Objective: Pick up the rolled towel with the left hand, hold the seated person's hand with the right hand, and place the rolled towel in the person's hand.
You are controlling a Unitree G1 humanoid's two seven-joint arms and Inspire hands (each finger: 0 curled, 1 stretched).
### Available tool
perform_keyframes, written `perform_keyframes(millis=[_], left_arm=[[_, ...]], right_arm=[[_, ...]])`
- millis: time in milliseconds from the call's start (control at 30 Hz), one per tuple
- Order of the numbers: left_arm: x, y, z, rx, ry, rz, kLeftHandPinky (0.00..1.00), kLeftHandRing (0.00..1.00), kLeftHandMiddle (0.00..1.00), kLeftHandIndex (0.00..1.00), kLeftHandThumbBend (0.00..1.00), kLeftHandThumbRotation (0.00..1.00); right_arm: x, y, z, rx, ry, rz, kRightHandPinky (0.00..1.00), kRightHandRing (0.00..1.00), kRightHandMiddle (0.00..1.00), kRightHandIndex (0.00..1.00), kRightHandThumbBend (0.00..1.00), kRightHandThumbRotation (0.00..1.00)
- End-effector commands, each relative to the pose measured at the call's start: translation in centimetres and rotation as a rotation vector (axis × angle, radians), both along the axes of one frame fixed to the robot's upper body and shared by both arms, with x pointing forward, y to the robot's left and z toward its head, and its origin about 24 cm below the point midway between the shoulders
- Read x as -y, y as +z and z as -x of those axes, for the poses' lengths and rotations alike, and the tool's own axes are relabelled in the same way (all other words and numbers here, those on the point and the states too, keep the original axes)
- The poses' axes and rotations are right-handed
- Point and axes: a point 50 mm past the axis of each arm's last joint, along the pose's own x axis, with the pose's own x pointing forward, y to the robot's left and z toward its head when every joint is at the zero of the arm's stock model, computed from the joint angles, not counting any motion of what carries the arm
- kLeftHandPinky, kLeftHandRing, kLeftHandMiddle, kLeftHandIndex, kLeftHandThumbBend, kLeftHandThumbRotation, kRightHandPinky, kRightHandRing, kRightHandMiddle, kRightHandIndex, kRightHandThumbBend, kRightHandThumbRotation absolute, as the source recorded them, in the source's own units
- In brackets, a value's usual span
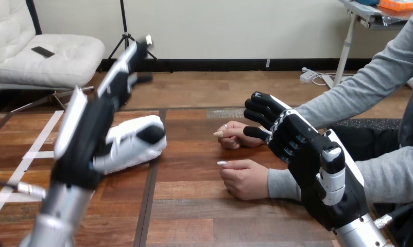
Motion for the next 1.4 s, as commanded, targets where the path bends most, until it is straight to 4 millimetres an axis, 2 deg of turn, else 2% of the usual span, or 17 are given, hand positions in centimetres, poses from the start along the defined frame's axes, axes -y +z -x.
perform_keyframes(millis=[0,333,933,1367], left_arm=[[-0.4,1.7,-1.9,0.052,0.009,-0.029,0.91,0.98,0.98,0.95,1.00,0.84],[-0.8,2.3,-4.2,0.066,0.025,-0.046,0.96,0.98,0.97,0.94,1.00,0.84],[-1.5,2.9,-7.5,0.033,0.062,-0.098,0.93,0.95,0.94,0.93,1.00,0.76],[-1.7,3.3,-9.6,0.019,0.131,-0.189,0.91,0.94,0.94,0.93,1.00,0.76]], right_arm=[[-0.6,1.6,-1.3,0.089,0.014,-0.015,0.84,0.90,0.89,0.87,1.00,1.00],[-0.6,1.6,-1.4,0.091,0.015,-0.015,0.83,0.89,0.89,0.87,1.00,1.00],[-0.5,1.7,-1.6,0.105,0.011,-0.013,0.82,0.90,0.89,0.87,1.00,1.00],[-0.4,1.7,-1.7,0.104,0.000,-0.018,0.82,0.89,0.89,0.87,1.00,1.00]])
